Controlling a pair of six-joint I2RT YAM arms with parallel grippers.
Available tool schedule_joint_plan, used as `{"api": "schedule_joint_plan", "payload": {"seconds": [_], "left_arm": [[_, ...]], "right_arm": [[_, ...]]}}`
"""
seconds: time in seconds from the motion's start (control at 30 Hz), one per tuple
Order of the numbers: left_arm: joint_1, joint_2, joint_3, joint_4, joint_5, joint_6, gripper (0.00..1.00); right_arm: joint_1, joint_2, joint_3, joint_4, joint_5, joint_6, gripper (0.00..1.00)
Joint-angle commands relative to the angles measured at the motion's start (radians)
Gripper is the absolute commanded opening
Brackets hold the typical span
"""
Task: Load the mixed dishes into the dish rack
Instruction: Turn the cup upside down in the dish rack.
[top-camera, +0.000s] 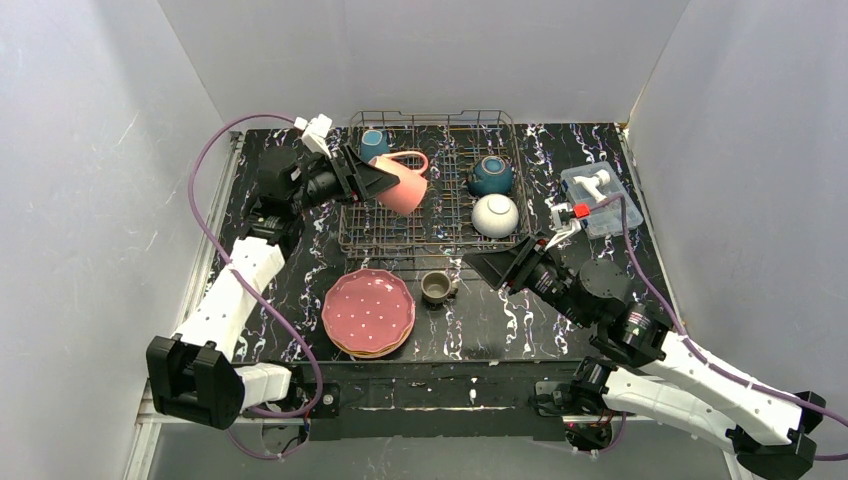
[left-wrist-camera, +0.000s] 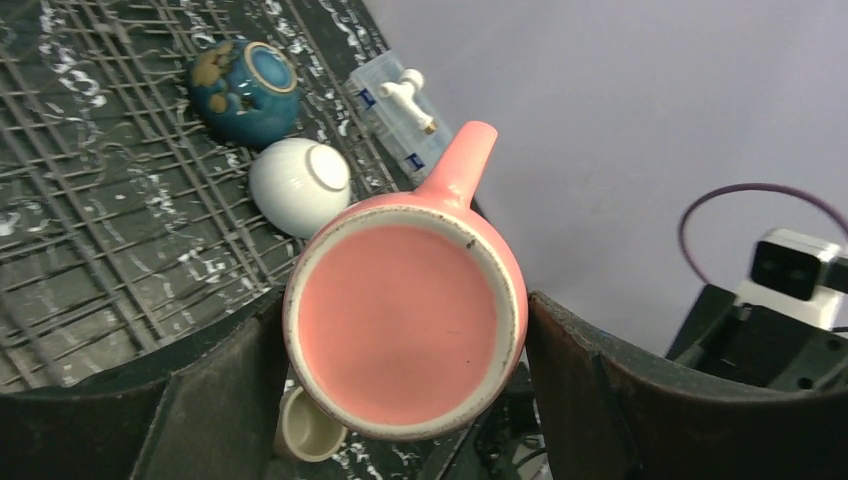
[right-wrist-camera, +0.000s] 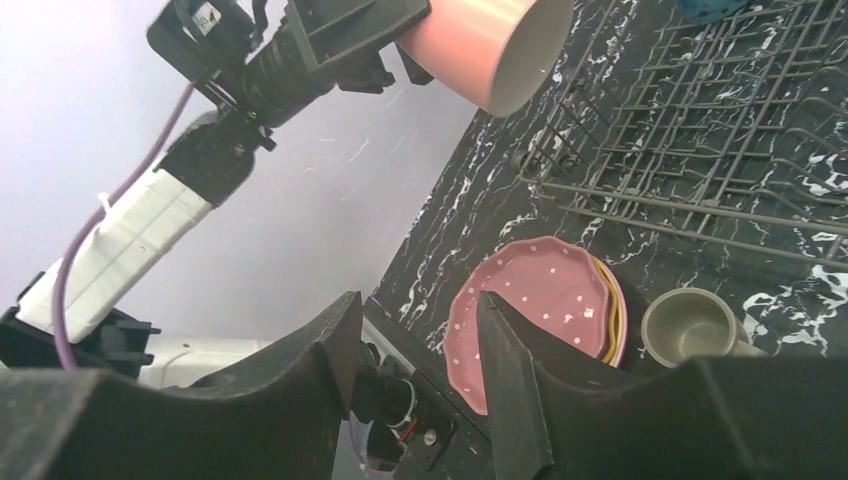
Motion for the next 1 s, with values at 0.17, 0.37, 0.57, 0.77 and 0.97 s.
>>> {"api": "schedule_joint_plan", "payload": {"seconds": [0.17,0.37,0.57,0.77,0.97], "left_arm": [[0.006,0.001,0.2,-0.307,-0.148,0.328,0.0],[0.006,0.036,0.227,-0.365,-0.228,0.398,0.0],[0.006,0.105,0.241,-0.377,-0.309,0.446,0.0],[0.005,0.194,0.263,-0.372,-0.35,0.482,0.0],[-0.008,0.273,0.292,-0.369,-0.459,0.518,0.0]], "right_arm": [[-0.001,0.018,0.061,-0.035,0.025,-0.098,0.54],[-0.001,0.038,0.062,-0.033,0.009,-0.126,0.54],[-0.001,0.031,0.065,-0.056,0.006,-0.143,0.55],[-0.001,0.017,0.049,-0.055,0.002,-0.149,0.55],[-0.001,0.034,0.045,-0.05,-0.008,-0.17,0.56]]}}
